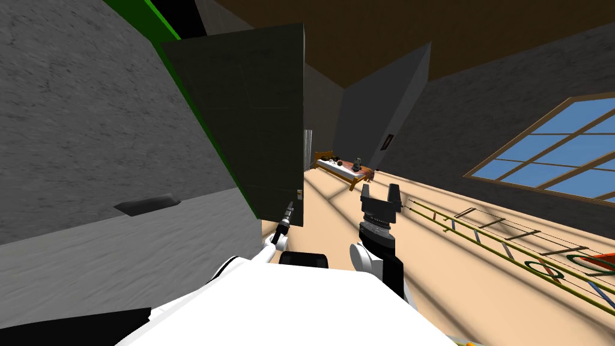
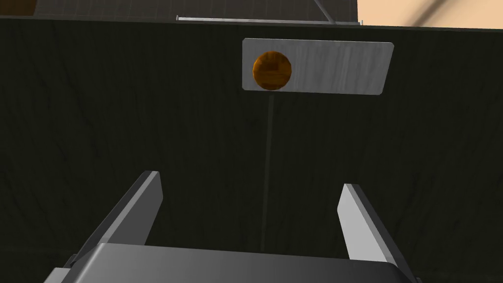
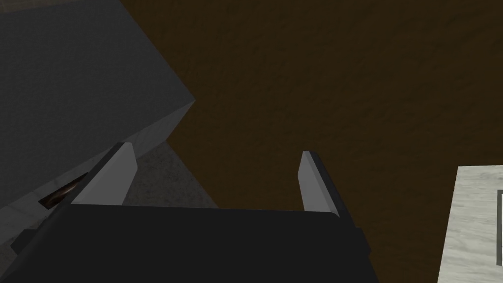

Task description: Push the door open

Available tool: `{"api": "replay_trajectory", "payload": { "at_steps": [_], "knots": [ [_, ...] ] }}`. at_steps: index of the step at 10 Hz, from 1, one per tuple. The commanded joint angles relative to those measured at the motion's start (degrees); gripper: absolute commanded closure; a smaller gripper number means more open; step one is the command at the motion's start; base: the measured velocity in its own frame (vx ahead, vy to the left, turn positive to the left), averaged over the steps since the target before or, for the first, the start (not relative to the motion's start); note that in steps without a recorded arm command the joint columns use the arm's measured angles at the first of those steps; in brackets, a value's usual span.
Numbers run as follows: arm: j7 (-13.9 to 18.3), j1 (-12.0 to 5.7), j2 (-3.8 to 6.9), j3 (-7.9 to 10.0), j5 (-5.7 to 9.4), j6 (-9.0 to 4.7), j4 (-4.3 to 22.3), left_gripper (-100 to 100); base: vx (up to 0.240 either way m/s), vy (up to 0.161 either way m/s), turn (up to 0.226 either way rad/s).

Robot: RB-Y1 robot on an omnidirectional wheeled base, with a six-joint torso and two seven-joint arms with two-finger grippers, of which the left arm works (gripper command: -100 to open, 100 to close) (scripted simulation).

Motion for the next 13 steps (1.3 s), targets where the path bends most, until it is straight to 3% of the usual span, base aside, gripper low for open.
{"api": "replay_trajectory", "payload": {
  "at_steps": [1, 3, 5, 6, 8, 10, 12, 13],
  "knots": [
    [-0.09, -0.45, 0.95, 0.19, 0.12, -0.11, 0.51, -100, 0.148, 0.069, -0.008],
    [-0.19, -0.49, 2.74, 0.38, 0.24, -0.13, 0.55, -100, 0.212, 0.031, -0.022],
    [-0.19, -0.49, 2.74, 0.38, 0.24, -0.13, 0.55, -100, 0.124, -0.016, 0.0],
    [-0.28, -0.52, 3.26, 0.58, 0.35, -0.16, 0.59, -100, 0.132, -0.049, -0.039],
    [-0.37, -0.55, 2.73, 0.76, 0.46, -0.18, 0.63, -100, 0.217, -0.081, -0.034],
    [-0.47, -0.59, 0.71, 0.98, 0.59, -0.21, 0.68, -100, 0.214, -0.1, -0.03],
    [-0.43, -0.84, 1.1, 1.09, 0.67, -0.93, 1.59, -100, 0.068, -0.036, 0.02],
    [-0.43, -0.84, 1.1, 1.09, 0.67, -0.93, 1.59, 100, 0.0, 0.0, 0.0]
  ]
}}
